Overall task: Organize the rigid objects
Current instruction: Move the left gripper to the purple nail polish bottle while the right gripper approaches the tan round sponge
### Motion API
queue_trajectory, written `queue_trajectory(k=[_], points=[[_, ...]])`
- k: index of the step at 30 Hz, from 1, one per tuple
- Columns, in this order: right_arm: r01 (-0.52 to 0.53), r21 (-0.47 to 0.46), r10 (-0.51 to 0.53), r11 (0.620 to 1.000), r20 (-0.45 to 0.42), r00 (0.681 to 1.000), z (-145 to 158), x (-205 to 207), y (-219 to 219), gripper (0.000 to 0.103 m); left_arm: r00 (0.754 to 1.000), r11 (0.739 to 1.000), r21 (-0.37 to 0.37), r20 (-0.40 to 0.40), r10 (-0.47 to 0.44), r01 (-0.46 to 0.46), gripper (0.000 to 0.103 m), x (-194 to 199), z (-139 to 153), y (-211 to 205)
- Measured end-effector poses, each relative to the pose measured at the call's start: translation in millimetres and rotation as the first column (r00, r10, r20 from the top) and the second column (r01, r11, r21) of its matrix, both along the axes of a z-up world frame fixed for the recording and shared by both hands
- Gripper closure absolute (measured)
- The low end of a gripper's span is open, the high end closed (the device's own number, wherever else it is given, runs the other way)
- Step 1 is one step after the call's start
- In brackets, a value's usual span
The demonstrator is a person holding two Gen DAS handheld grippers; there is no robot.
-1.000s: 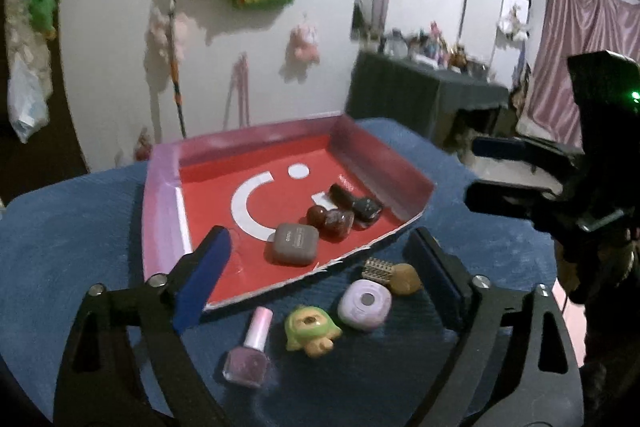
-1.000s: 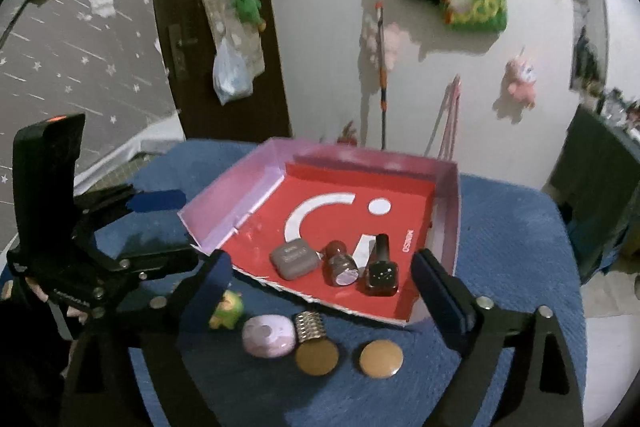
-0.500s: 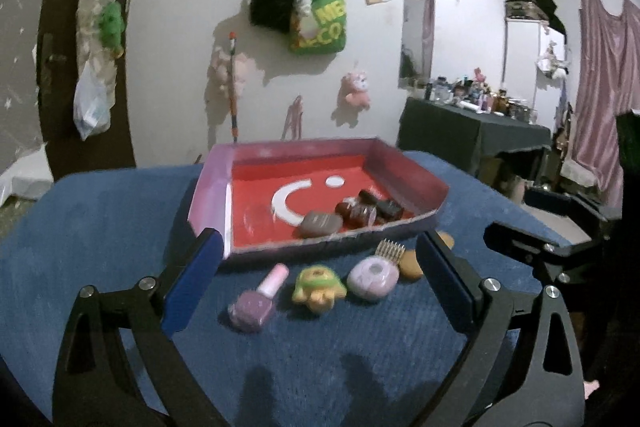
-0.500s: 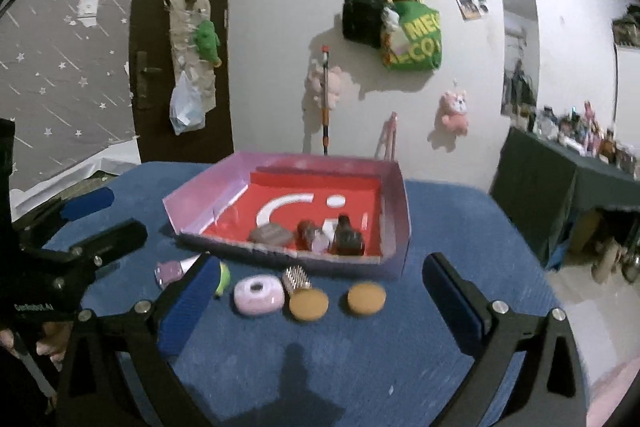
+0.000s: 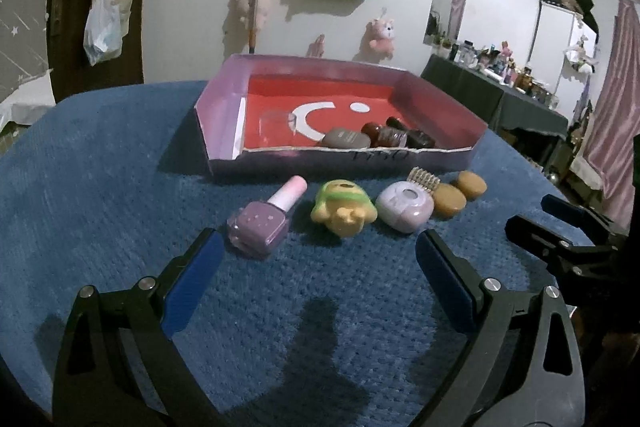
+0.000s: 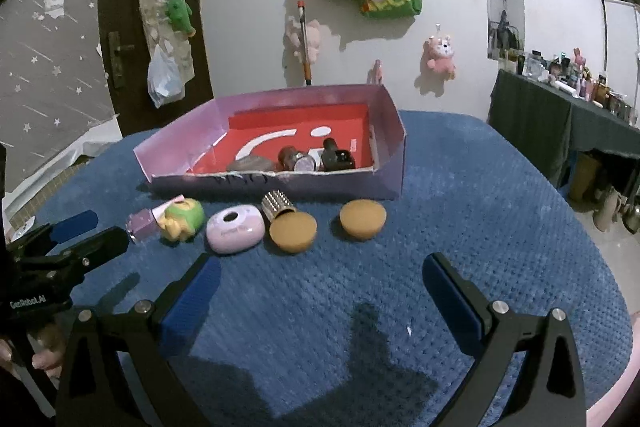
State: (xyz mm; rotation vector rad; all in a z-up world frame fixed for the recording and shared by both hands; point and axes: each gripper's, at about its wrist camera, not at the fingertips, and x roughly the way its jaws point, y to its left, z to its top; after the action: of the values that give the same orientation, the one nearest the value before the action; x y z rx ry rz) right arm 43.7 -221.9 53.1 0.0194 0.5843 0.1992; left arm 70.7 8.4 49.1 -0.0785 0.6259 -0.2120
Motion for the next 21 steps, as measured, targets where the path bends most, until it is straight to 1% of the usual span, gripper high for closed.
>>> queue_trajectory(k=[3,12,16,21], points=[[0.002,-0.019,-0.002,1.0,-0.003,1.0,-3,1,1,0.0,1.0,1.0,0.011,-0.009,0.004,-0.004,0.005,1,-3,-1],[0.001,-0.038,-0.002,0.999,-0.035,0.999,-12,8,2,0.0,0.999,1.0,0.027,-0.042,0.007,-0.006,0.005,11,-4,2],[0.007,-0.057,-0.01,0.998,-0.039,0.999,-11,12,1,0.0,0.997,0.999,0.043,-0.076,0.021,-0.018,0.005,20,-5,8],[0.016,-0.075,-0.02,0.997,-0.056,0.998,-12,20,-4,0.0,0.993,0.999,0.041,-0.119,0.023,-0.018,0.005,29,-4,19]])
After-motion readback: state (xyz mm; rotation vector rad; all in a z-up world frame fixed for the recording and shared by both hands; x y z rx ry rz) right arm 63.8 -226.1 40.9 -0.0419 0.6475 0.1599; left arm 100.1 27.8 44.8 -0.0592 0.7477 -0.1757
